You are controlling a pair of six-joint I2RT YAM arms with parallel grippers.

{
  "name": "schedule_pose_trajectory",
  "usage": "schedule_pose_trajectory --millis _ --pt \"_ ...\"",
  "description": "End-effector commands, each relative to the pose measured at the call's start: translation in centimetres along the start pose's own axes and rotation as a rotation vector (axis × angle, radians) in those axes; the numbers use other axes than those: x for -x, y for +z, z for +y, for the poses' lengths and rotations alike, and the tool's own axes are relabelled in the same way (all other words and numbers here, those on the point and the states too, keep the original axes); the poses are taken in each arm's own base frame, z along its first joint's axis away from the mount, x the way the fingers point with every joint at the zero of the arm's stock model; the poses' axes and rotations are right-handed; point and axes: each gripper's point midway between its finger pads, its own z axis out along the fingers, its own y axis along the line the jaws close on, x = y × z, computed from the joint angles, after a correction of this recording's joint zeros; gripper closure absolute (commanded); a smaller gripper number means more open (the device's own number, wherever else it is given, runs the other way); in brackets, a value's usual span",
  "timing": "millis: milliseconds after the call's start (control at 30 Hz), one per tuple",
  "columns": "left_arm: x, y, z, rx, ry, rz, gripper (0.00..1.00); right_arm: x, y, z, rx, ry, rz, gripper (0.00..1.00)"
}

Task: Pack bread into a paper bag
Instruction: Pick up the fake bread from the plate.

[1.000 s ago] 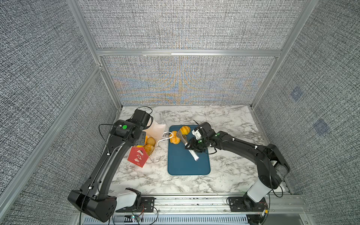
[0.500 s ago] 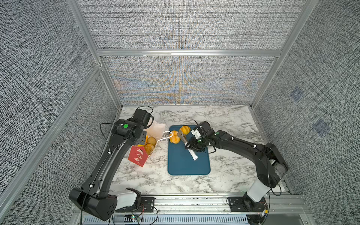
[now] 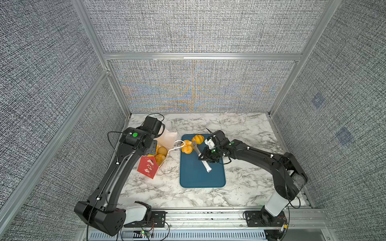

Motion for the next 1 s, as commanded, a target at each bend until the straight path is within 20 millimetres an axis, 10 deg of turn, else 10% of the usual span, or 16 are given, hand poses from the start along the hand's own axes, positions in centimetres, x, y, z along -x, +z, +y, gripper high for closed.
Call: schedule_pose_trajectory --millis 0,567,967 --pt "0.4 -0.2 0.2 0.007 -0.002 -0.019 0.98 0.6 -0.2 1.7 0.058 -0.038 -0.016 0.75" --pt "0.7 -0.4 0.3 0.008 -0.007 -0.027 0.98 0.7 -2.3 2.3 0.050 -0.057 -0.051 0.85" --pt "1.0 -0.5 0.0 -0.003 -0.011 -0.027 0.98 2.4 -7.7 3.1 0.056 -0.060 -0.154 0.85"
